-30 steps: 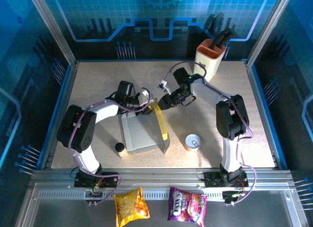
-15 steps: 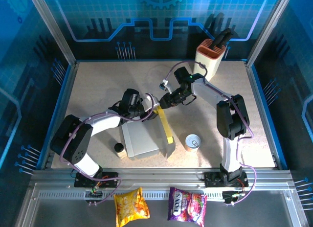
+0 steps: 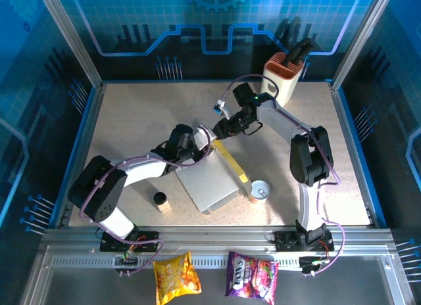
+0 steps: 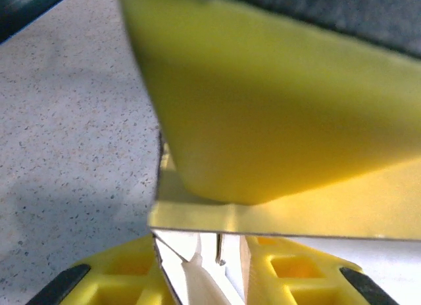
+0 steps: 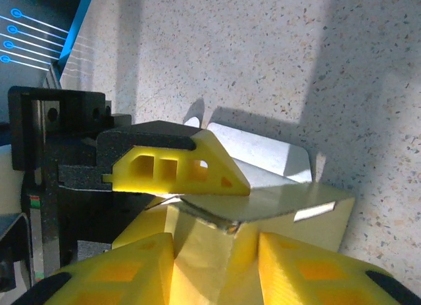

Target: Fold the paper box

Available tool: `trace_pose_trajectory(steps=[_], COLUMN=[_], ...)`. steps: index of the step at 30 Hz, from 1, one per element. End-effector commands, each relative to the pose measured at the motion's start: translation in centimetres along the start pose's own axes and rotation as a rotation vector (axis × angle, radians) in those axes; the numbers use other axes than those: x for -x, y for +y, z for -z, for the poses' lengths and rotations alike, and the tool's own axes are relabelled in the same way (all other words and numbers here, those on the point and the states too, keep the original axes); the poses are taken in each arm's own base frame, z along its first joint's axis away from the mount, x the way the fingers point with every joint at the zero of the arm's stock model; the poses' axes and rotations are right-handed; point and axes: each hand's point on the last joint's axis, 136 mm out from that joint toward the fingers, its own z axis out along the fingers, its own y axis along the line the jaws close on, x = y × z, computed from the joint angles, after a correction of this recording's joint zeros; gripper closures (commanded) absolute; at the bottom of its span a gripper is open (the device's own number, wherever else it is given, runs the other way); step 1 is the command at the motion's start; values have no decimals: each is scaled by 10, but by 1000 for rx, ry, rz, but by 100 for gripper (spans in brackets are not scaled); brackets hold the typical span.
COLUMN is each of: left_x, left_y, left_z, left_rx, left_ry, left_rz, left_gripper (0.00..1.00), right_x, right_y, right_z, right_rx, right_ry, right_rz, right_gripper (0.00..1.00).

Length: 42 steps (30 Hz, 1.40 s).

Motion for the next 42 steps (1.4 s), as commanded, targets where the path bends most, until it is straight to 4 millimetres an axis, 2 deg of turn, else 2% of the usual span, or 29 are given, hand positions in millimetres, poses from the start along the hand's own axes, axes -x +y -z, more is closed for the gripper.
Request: trace_pose_trajectory(steps=[1,8,16,20,24,30,35,42], left_x=[12,12,17,22,22,19,12,10], left_y=[7,23,52,69,77,64,56,52], left_z=[-2,-10,-16,-19,-22,-23,-26,-26], left_rx=[46,134,253,284,298,233,207,198], left_ry=[-55,-75,-115,-143,-149,-188,-185,-189], left_rz=[53,101,90,120,126,124,147,157], left_gripper=[77,88,93,96,97,96,93,91], right_x=[12,20,25,24,22,17,6,-11], right_y=[12,6,-3,-7,-9,-12,-6,-19], right_z=[18,45,76,85,89,84,64,43], right_rx=[-38,-139,-219,-229,-235,-175,-36,-9], right_ry=[-48,-112,-195,-212,-211,-187,-126,-85], right_rz=[36,23,-1,-12,-18,-35,-79,-121], right_gripper=[56,55,55,55,55,54,54,58])
